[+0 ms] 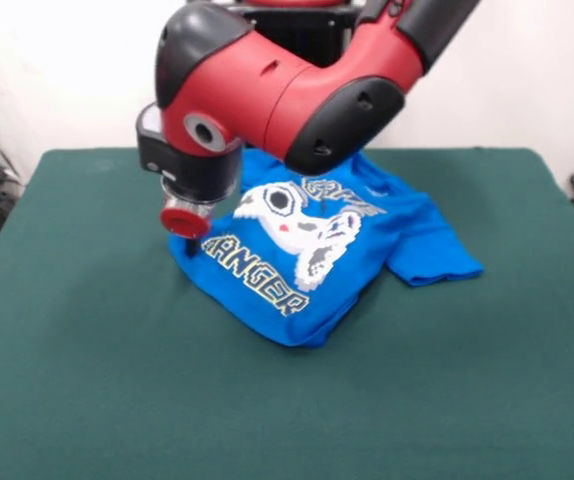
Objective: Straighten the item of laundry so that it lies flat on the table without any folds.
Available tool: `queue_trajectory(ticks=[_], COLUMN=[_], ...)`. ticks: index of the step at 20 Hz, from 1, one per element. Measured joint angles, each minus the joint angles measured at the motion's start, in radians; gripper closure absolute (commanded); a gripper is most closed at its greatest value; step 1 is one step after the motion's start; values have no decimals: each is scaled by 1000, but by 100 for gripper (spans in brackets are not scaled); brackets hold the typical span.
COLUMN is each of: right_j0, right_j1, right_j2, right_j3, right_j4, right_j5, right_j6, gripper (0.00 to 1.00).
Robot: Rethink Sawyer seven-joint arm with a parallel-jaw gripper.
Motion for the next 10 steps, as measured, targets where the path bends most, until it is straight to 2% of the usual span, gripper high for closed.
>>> queue_trajectory(ticks=[10], right_j0=[-25], right_j1=[18], right_j2=[-20], right_j3=[-8], right_j4=[4], right_j5=[1], right_j6=[0], gripper=[100])
